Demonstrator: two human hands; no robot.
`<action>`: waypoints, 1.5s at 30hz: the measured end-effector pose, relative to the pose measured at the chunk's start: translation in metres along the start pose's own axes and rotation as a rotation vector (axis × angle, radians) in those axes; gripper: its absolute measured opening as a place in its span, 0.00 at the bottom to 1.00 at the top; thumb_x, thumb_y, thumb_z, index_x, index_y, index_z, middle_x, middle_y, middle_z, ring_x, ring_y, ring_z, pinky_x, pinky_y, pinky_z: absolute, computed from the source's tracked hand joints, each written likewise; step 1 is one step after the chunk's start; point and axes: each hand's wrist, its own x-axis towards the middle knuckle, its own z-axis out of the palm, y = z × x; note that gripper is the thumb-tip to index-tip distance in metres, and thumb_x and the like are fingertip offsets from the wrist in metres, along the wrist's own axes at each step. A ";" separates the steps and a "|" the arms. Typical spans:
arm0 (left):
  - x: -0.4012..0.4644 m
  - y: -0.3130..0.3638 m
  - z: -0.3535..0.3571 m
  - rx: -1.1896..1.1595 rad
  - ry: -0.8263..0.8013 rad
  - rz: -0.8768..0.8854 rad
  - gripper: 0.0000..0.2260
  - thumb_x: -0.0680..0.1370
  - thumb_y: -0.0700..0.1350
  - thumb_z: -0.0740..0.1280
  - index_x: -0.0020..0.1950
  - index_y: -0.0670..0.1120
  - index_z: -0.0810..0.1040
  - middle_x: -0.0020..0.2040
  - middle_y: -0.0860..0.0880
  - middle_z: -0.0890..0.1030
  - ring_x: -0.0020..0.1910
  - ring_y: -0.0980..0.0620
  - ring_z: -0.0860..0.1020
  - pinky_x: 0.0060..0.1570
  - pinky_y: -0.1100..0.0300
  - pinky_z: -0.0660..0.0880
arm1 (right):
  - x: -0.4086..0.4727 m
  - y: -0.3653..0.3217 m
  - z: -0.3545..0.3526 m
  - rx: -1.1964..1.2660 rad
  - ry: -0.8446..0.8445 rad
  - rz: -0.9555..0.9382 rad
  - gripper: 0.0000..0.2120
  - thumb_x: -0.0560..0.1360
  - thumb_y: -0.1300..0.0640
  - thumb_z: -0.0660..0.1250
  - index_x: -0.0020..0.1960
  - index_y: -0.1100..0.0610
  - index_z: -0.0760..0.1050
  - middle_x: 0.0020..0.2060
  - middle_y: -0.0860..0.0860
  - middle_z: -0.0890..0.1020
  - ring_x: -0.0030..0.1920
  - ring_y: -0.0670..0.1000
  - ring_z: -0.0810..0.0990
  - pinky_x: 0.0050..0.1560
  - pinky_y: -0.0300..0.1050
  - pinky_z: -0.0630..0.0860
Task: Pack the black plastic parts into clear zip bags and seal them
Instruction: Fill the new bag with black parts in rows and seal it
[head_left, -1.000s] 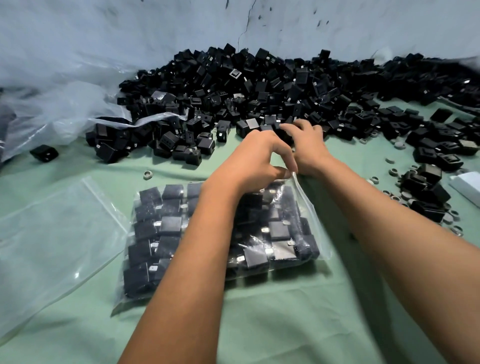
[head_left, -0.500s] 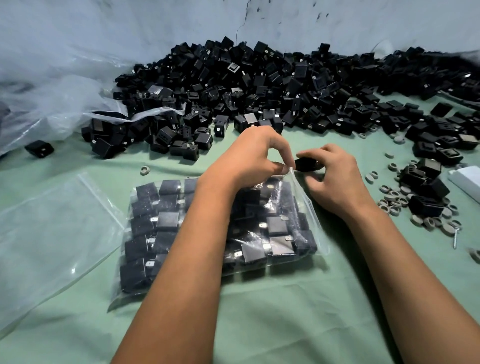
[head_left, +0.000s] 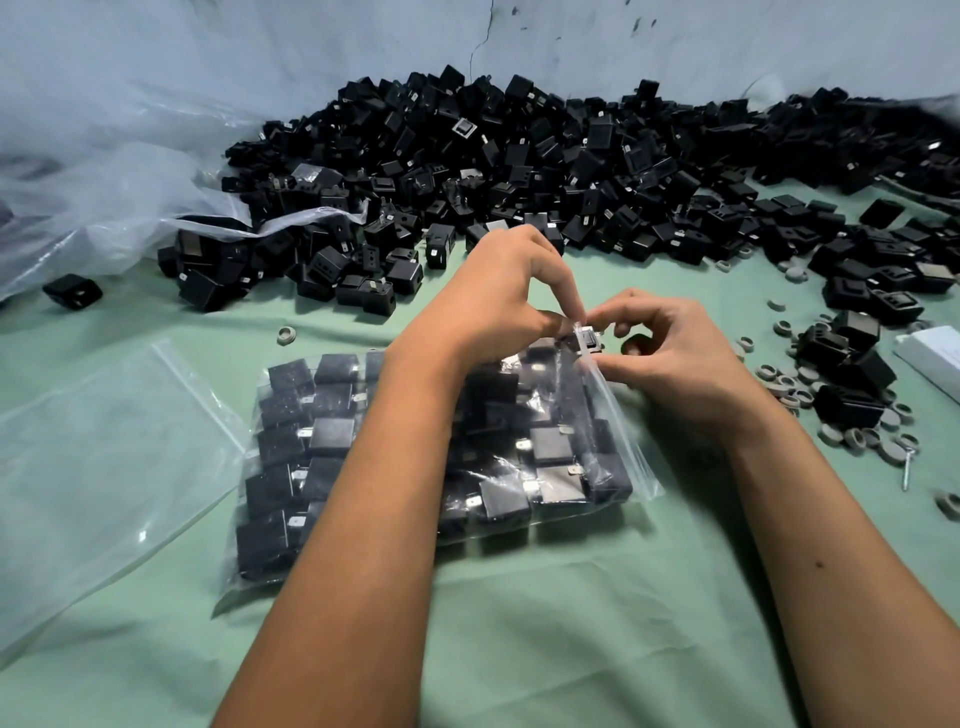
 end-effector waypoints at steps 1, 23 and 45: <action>0.000 -0.001 -0.001 -0.004 0.001 0.002 0.09 0.71 0.43 0.80 0.43 0.57 0.88 0.56 0.55 0.77 0.60 0.58 0.74 0.57 0.61 0.71 | 0.000 0.000 0.001 -0.007 -0.021 -0.008 0.18 0.63 0.49 0.82 0.52 0.50 0.87 0.48 0.54 0.81 0.48 0.51 0.76 0.49 0.53 0.75; -0.001 -0.001 -0.001 -0.028 0.000 -0.009 0.09 0.71 0.42 0.80 0.42 0.57 0.88 0.54 0.57 0.78 0.59 0.58 0.76 0.58 0.59 0.73 | 0.003 0.002 0.009 0.283 -0.223 0.017 0.11 0.83 0.62 0.65 0.64 0.54 0.78 0.35 0.55 0.81 0.29 0.47 0.69 0.29 0.36 0.67; -0.007 -0.007 -0.007 -0.080 -0.037 -0.049 0.09 0.69 0.36 0.80 0.43 0.49 0.89 0.50 0.55 0.83 0.52 0.63 0.78 0.48 0.77 0.70 | 0.153 0.010 0.043 -1.055 -0.146 -0.020 0.26 0.79 0.53 0.69 0.76 0.46 0.69 0.77 0.52 0.64 0.71 0.61 0.60 0.71 0.58 0.67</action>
